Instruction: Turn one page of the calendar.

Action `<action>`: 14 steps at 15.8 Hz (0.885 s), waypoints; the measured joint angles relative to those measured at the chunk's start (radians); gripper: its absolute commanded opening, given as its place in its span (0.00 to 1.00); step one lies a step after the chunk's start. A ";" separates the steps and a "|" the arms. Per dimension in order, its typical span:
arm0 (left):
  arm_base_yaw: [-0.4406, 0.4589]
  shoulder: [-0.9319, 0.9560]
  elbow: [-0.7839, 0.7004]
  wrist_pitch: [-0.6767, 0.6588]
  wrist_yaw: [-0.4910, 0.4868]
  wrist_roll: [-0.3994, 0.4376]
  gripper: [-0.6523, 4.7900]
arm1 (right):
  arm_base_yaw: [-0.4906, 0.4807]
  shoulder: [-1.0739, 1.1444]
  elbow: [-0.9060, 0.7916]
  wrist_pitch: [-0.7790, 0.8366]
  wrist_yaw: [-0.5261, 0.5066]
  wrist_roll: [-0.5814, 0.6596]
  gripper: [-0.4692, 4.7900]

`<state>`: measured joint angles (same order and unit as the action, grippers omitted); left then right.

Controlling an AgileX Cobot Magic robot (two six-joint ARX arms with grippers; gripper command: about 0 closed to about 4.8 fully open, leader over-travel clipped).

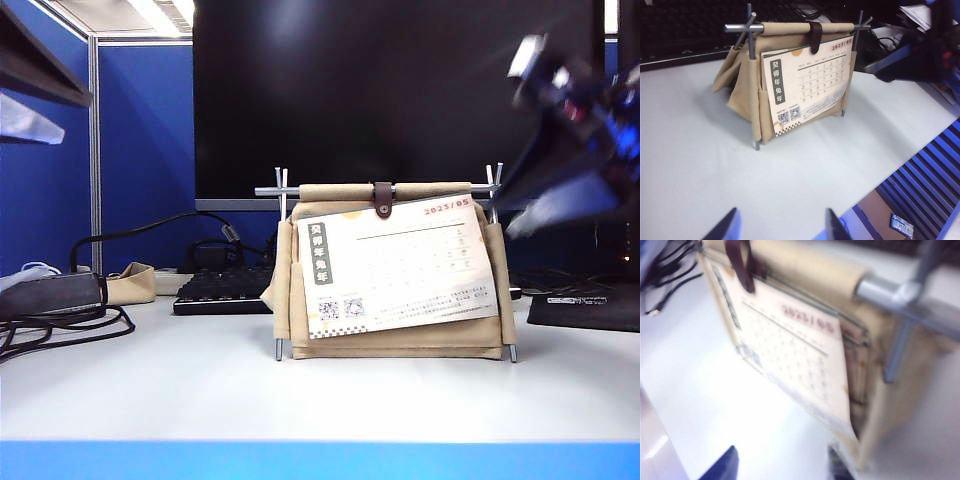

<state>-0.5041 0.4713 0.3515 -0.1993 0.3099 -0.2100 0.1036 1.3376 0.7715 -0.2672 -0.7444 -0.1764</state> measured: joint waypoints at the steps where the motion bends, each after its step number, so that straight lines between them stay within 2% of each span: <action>1: 0.000 0.000 0.000 0.000 0.000 0.000 0.52 | 0.009 0.036 0.016 0.016 -0.013 0.002 0.56; 5: 0.000 0.002 0.000 -0.024 0.000 0.000 0.52 | 0.018 0.071 0.024 0.083 0.009 0.000 0.61; 14: 0.000 0.005 0.000 -0.050 0.000 0.000 0.52 | 0.021 0.105 0.026 0.207 0.016 -0.001 0.61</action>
<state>-0.5037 0.4759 0.3515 -0.2493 0.3099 -0.2100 0.1249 1.4422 0.7971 -0.0605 -0.7284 -0.1772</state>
